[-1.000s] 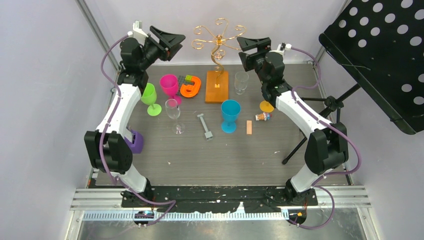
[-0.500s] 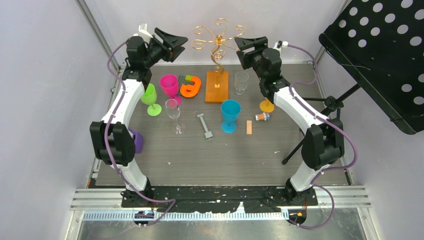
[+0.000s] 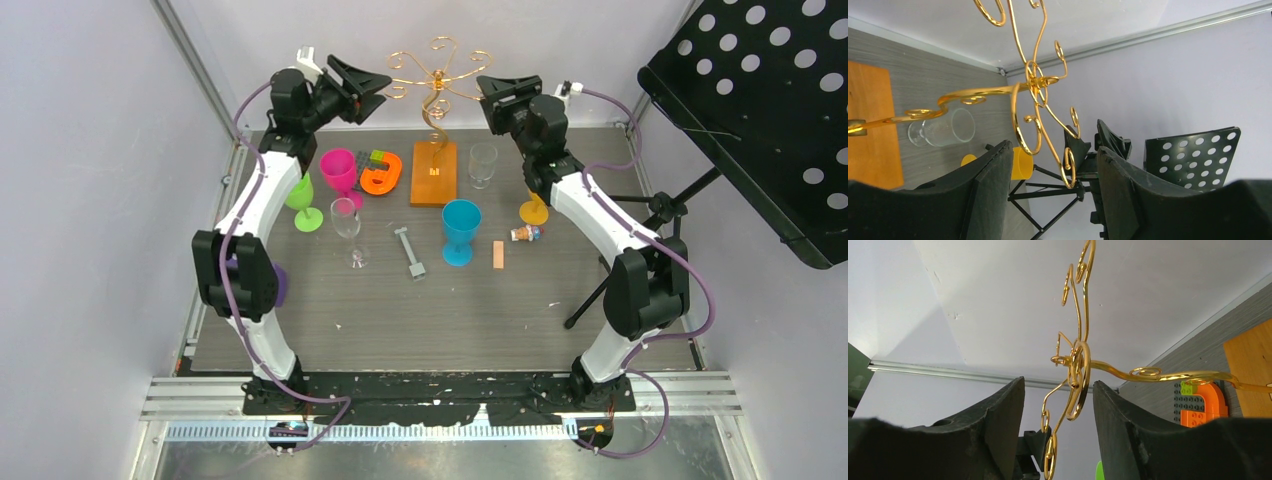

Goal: Place the wine glass upside down on the wine glass rack
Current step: Move the wine rack to the center of the board.

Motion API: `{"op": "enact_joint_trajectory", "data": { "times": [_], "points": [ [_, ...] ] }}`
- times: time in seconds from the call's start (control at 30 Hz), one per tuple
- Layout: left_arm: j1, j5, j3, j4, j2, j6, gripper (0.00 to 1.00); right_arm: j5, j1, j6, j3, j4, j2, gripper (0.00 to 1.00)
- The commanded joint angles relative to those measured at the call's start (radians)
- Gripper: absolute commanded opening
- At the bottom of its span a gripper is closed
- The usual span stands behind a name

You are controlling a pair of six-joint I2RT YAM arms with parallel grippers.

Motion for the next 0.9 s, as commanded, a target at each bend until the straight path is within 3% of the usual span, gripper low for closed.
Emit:
{"op": "enact_joint_trajectory", "data": {
  "times": [0.0,0.87],
  "points": [
    [-0.015,0.027,0.056,0.029,0.018,-0.010,0.61,0.027,-0.013,-0.006,0.030,0.016,-0.011,0.58],
    [-0.037,0.042,0.099,0.062,0.081,-0.050,0.42,0.000,-0.022,0.000,0.028,0.042,0.013,0.26]
  ]
}}
